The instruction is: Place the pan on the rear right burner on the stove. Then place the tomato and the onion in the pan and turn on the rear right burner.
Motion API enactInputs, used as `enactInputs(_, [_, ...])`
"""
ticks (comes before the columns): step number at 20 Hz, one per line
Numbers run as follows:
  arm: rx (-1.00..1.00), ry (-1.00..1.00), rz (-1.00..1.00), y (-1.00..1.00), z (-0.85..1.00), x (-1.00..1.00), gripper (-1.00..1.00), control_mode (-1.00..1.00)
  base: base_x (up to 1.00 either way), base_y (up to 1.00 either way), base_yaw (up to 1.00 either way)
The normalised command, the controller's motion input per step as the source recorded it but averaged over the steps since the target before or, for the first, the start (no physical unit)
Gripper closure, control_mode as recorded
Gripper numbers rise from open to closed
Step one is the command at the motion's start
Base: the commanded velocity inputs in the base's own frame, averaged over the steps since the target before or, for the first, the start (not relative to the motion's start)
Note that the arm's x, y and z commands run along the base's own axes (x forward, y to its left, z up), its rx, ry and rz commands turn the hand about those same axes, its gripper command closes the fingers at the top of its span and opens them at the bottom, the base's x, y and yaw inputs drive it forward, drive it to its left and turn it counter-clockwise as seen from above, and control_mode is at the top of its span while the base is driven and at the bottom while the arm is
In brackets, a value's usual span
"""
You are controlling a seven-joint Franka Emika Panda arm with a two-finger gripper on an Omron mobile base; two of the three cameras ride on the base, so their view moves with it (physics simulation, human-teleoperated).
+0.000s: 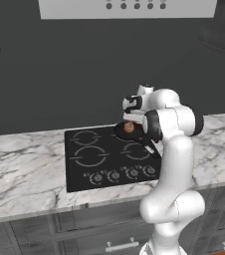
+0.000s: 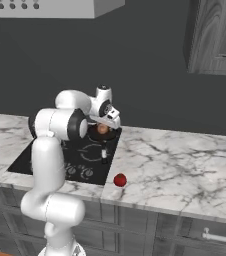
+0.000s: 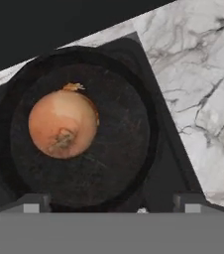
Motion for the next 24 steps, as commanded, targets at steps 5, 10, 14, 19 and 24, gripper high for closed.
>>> enactInputs(5, [0.0,0.0,-0.08,-0.44,0.33,-1.0,-1.0,-1.0,0.0,0.0,0.0])
enactInputs(10, [0.0,0.0,-0.06,-0.44,0.24,-1.0,-1.0,-1.0,0.0,0.0,0.0])
enactInputs(14, [0.01,0.01,-0.02,-0.34,0.34,-0.95,-1.0,-1.0,0.0,0.0,0.0])
enactInputs(19, [0.0,0.0,0.0,-0.2,0.3,-0.77,-1.0,-1.0,0.0,0.0,0.0])
enactInputs(24, [0.0,0.0,0.0,-0.16,0.08,-0.65,-1.0,-1.0,0.0,0.0,0.0])
